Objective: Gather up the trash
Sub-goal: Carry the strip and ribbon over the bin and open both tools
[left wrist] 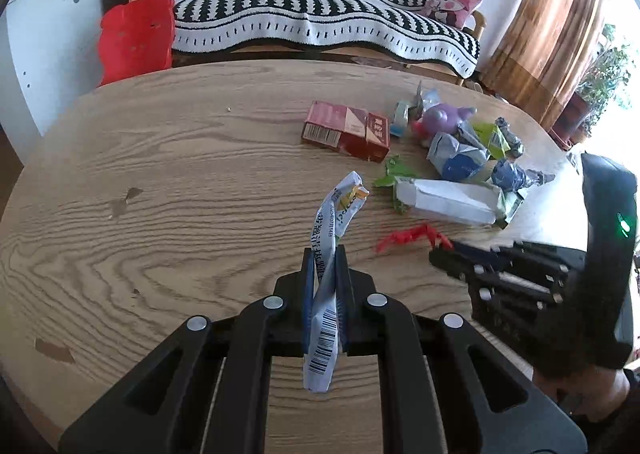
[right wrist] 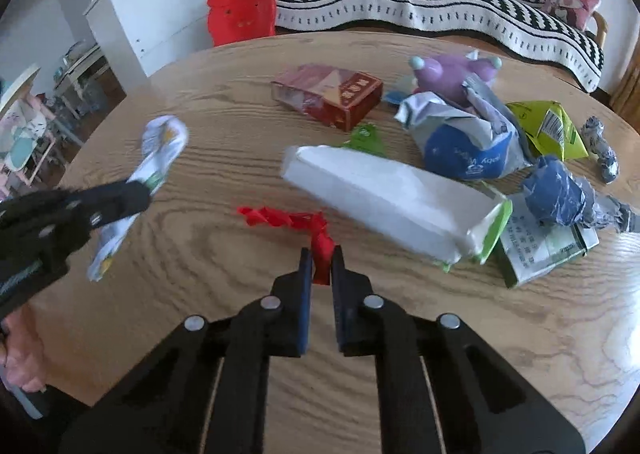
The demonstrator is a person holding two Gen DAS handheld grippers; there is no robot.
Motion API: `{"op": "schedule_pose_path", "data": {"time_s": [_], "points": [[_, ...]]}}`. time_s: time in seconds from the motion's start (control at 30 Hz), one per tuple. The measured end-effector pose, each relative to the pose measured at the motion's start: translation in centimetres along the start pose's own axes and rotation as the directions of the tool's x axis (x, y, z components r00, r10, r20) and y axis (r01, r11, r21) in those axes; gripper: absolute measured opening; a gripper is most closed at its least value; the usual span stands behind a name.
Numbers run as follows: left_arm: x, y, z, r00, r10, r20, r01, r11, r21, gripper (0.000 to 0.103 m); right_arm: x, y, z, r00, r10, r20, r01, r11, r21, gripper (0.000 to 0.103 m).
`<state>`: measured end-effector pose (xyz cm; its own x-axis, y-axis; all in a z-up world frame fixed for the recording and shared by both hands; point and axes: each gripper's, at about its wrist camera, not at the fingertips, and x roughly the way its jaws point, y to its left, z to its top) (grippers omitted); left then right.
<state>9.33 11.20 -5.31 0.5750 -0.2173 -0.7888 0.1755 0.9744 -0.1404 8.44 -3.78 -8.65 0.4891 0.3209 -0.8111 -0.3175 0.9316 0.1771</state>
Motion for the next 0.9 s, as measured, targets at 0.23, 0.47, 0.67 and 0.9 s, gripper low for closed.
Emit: {"op": "schedule_pose_path", "data": {"time_s": [0.23,0.47,0.67,0.9], "points": [[-0.9,-2.8,0.5,0.999,-0.035,0.023,0.035,0.999,-0.001,0.009,-7.1,-2.1,-1.8,0.996,-0.003,0.092,0.002,1.0,0.012,0.01],[-1.5,-11.7,0.9,0.991,-0.125,0.048,0.12,0.988,0.094,0.009,-16.1,-11.6,-6.1,0.977,-0.141,0.159,0.114,0.979,0.169,0.01],[-1.2,-23.0,0.3,0.97,-0.243,0.028,0.232,0.951,0.202,0.009,-23.1,-22.4,-12.8,0.943,-0.303,0.136,0.236,0.899,0.369,0.01],[0.0,-38.2,-3.8,0.923,-0.38,-0.067,0.377,0.853,0.361,0.009,-29.9,-32.9,-22.2,0.88,-0.472,0.046,0.363,0.733,0.576,0.01]]}}
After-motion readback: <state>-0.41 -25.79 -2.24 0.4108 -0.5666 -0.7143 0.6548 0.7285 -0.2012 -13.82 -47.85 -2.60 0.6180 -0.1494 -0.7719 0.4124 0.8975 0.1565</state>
